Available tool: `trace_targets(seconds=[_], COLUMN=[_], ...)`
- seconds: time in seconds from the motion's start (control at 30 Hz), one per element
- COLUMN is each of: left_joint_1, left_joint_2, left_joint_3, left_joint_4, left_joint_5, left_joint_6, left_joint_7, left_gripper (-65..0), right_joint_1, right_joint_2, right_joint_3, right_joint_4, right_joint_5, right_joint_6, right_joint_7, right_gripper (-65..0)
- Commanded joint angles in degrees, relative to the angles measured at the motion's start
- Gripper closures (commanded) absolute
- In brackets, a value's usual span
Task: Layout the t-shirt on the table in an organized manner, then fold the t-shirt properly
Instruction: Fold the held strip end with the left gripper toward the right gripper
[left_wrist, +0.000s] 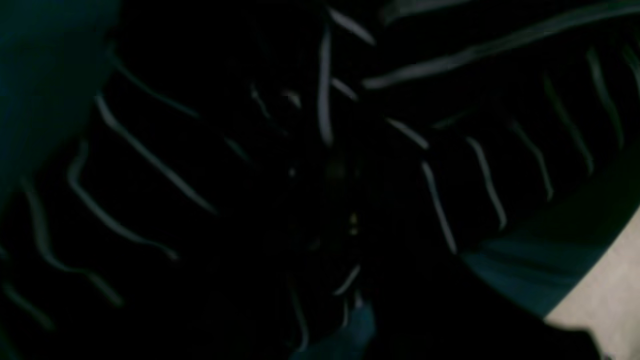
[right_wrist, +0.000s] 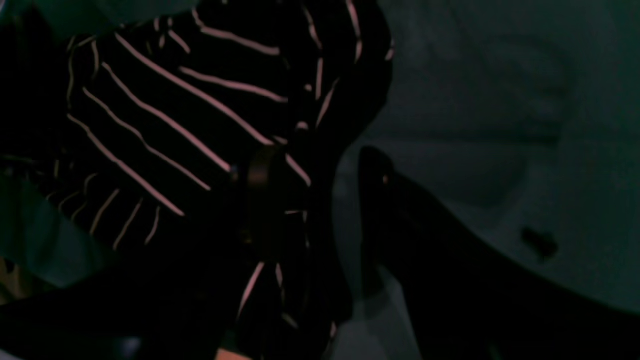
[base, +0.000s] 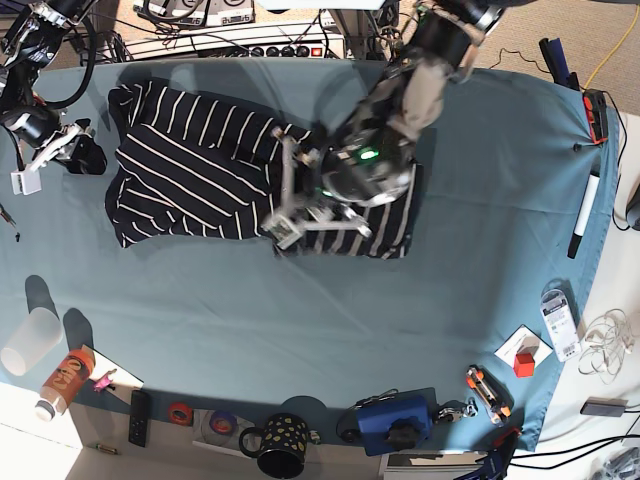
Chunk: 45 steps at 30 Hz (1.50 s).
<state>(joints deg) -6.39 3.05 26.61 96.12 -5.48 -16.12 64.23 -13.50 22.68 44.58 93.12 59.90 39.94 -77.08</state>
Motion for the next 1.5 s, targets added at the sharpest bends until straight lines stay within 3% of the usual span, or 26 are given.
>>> trace_targets(seconds=[0.0, 0.23, 0.27, 0.37, 0.43, 0.6, 0.73, 0.83, 1.07, 1.2, 1.3, 1.4, 1.47], left_joint_1=[-1.6, -2.7, -2.8, -3.3, -3.5, -4.7, -6.2, -6.6, -6.3, -3.0, -0.7, 0.2, 0.6], left_joint_2=[1.3, 2.7, 2.9, 4.7, 6.0, 6.0, 6.0, 6.0, 6.0, 5.1, 2.7, 0.6, -0.5], left_joint_3=[0.7, 2.1, 2.1, 2.1, 2.1, 3.3, 3.2, 3.2, 3.2, 3.2, 3.2, 3.2, 3.2], left_joint_4=[0.0, -1.2, -1.2, -1.2, -1.2, -1.2, 0.8, 5.1, 10.0, 7.5, 7.1, 7.1, 7.1], left_joint_5=[-0.7, -0.7, -0.7, -1.0, -1.0, -2.6, -2.6, -1.6, 15.4, 15.4, 19.0, 22.5, 21.6], left_joint_6=[-0.2, -0.2, -0.2, -0.2, -0.2, -0.2, -0.1, 2.1, 10.0, 9.8, 9.8, 13.4, 13.5], left_joint_7=[-0.5, -1.5, -2.2, -3.8, -3.8, -3.1, 2.1, 2.6, 0.7, 0.7, 0.7, 1.1, 1.6], left_gripper=[0.0, 0.0, -3.0, -21.8, -26.1, -26.1, -26.0, -26.0, -25.9, -17.7, -11.0, -8.7, -7.3], right_joint_1=[0.4, 0.4, 0.4, 0.7, 1.2, 2.4, 2.6, 2.6, 2.6, 2.6, 2.6, 2.6, 2.6], right_joint_2=[1.3, 1.3, 1.3, 1.3, 1.3, 1.3, 1.3, 1.3, 1.3, 1.3, 1.3, 1.3, 1.3], right_joint_3=[0.4, 0.4, 0.4, 0.4, 0.4, 0.4, 0.4, 0.4, 0.4, 0.4, 0.4, 0.4, 0.4], right_joint_4=[0.9, 0.9, 0.9, 0.9, 0.9, 0.9, 0.9, 0.9, 0.9, 0.9, 0.9, 0.9, 0.9], right_joint_5=[0.9, -0.3, -0.6, -1.5, -1.5, -1.7, -1.9, -1.9, -1.9, -1.9, -1.9, -1.9, -1.9], right_joint_6=[0.1, 0.1, 0.1, 0.1, 0.1, 0.1, 0.1, 0.1, 0.1, 0.1, 0.1, 0.1, 0.1], right_joint_7=[1.5, 2.4, 2.6, 3.7, 3.8, 3.8, 3.8, 3.9, 3.8, 3.8, 3.8, 3.8, 3.8], right_gripper=[-24.1, -24.1, -24.1, -24.1, -24.1, -24.1, -24.1, -24.1, -24.1, -24.1, -24.1, -24.1, -24.1])
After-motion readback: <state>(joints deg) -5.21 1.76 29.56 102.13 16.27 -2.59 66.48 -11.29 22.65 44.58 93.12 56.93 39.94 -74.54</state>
